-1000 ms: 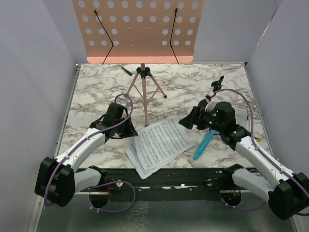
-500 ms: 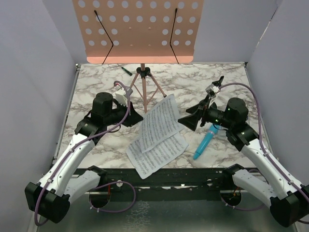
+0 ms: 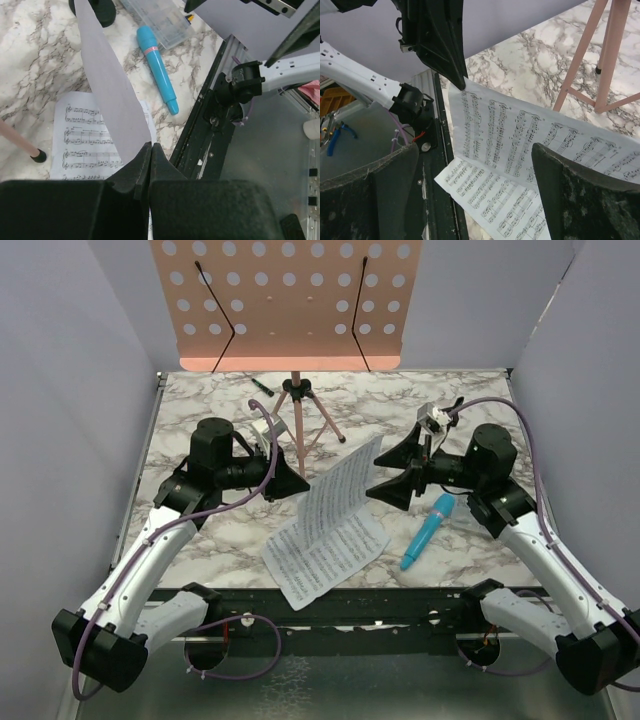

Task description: Set up the instrument practice props

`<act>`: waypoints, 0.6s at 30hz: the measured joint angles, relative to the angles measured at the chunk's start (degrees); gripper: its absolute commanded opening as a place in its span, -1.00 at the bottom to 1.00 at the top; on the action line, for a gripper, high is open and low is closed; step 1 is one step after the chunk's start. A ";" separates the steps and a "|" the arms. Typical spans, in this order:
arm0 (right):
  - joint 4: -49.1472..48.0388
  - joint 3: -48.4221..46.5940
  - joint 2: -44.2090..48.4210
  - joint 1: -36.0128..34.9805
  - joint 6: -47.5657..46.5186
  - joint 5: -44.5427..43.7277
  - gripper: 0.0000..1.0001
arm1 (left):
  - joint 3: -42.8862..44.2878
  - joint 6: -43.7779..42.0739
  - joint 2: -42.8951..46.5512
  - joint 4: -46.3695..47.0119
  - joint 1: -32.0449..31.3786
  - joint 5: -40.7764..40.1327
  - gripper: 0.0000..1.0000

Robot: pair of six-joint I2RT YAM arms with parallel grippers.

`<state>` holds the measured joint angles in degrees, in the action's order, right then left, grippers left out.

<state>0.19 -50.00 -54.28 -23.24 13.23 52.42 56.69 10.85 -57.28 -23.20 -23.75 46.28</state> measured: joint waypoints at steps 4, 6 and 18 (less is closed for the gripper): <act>0.11 -1.33 -2.23 -0.76 -0.17 1.27 0.97 | 0.70 0.07 -0.66 -0.02 -0.02 2.75 -1.00; 0.09 -2.27 -3.26 -1.64 -0.26 1.64 0.96 | 0.81 0.24 -0.81 0.00 -0.04 3.74 -1.00; 2.95 -10.91 -14.16 -14.21 -6.86 -1.60 0.86 | 0.83 0.94 -0.81 -0.02 -0.76 5.35 -1.00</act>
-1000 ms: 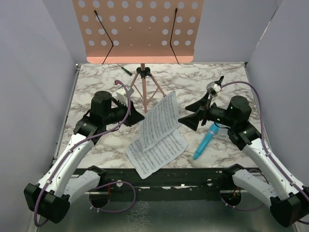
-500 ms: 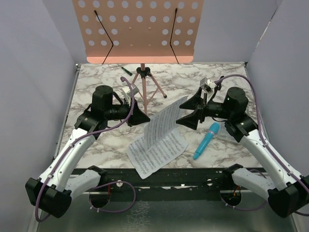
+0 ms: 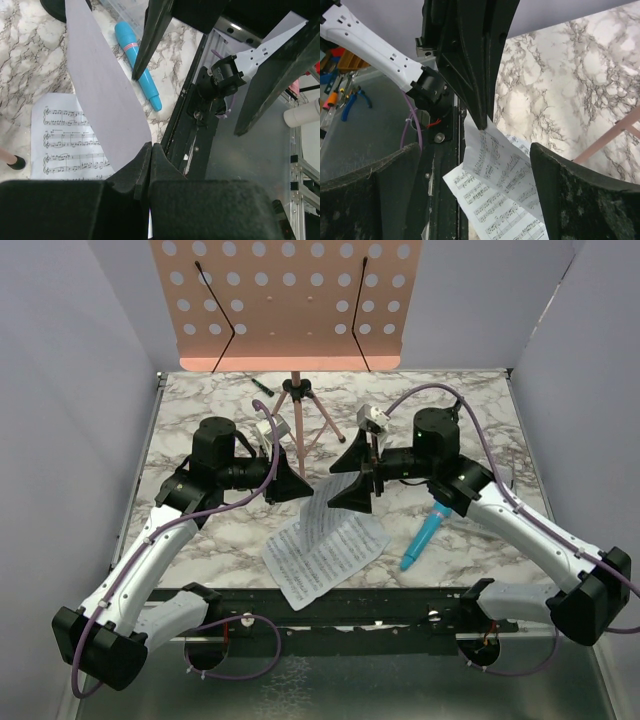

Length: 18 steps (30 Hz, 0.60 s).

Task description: Set up the instrument practice props

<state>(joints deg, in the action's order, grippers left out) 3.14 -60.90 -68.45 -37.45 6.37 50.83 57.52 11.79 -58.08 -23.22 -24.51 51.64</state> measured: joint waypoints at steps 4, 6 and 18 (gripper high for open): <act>1.73 -1.84 -3.74 -1.95 -2.56 -1.09 0.84 | 0.00 0.24 0.00 0.00 -0.02 0.02 -1.00; 2.75 -1.92 -4.92 -2.01 -3.56 -1.73 0.84 | 0.00 0.39 0.02 0.00 -0.13 0.00 -1.00; 11.10 -6.88 -8.81 -1.99 -11.06 -3.10 0.47 | 0.00 0.81 1.66 0.00 -0.37 -0.28 -1.00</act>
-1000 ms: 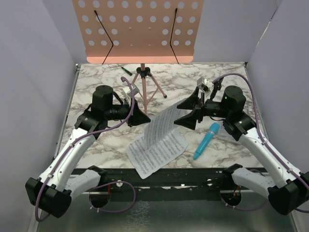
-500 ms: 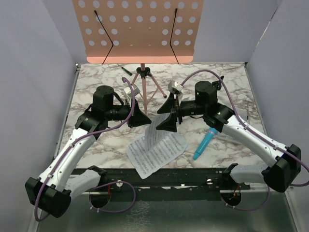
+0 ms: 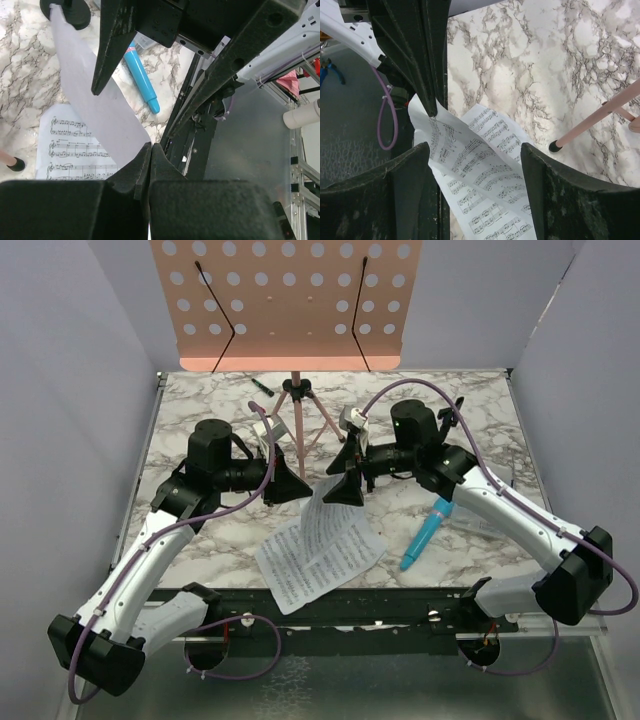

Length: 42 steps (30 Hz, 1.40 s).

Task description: Set up the instrument practice props

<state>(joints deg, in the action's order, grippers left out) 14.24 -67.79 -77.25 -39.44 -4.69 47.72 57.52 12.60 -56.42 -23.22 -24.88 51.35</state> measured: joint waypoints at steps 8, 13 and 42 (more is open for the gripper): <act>5.79 -3.23 0.00 0.00 -3.45 0.22 -0.06 | 0.00 -0.48 0.92 0.00 0.00 -1.60 -1.00; 8.83 -4.46 0.00 0.00 -5.35 0.35 -0.04 | 0.00 -1.49 1.03 0.00 0.00 -2.12 -1.00; 15.87 -8.02 -6.86 0.00 -12.31 2.14 -0.71 | 1.01 -3.32 1.03 0.00 0.00 -3.19 -0.87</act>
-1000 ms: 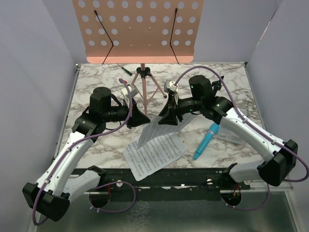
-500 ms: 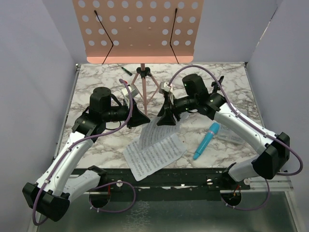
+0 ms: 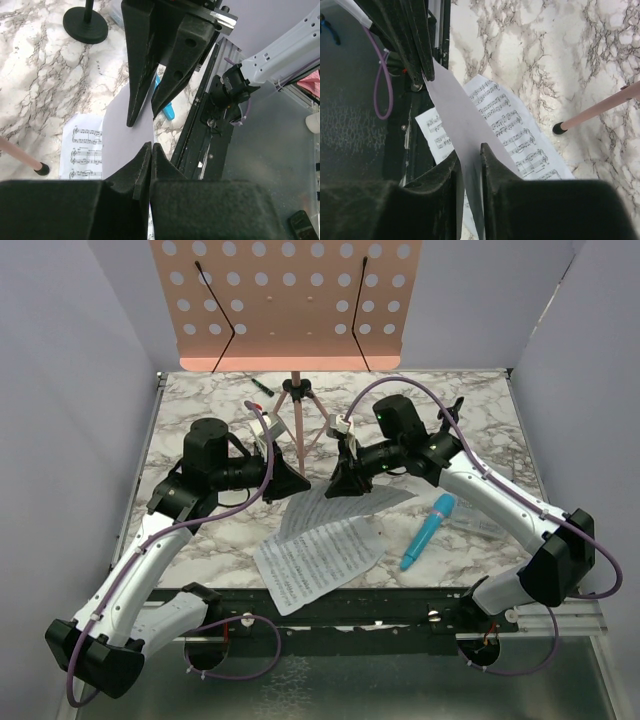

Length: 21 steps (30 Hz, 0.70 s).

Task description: Set up the instrument practice props

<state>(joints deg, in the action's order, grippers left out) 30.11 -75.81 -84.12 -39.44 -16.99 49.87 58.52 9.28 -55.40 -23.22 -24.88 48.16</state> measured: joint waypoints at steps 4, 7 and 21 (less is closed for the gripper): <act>0.09 0.00 -0.13 0.00 -0.11 -0.11 -0.99 | 0.31 0.09 -0.02 0.00 0.00 -0.63 -0.26; 0.07 0.00 -0.13 0.00 0.35 -0.17 -0.99 | 0.31 0.13 -0.02 0.02 0.00 -1.29 0.17; -2.03 0.79 1.75 0.50 7.67 -4.76 -0.99 | 2.54 -0.83 0.02 0.02 0.00 -11.85 0.91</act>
<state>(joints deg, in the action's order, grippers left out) 28.08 -75.02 -82.37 -38.94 -9.32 45.10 61.06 8.45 -55.37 -23.20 -24.88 36.32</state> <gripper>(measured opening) 0.006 0.913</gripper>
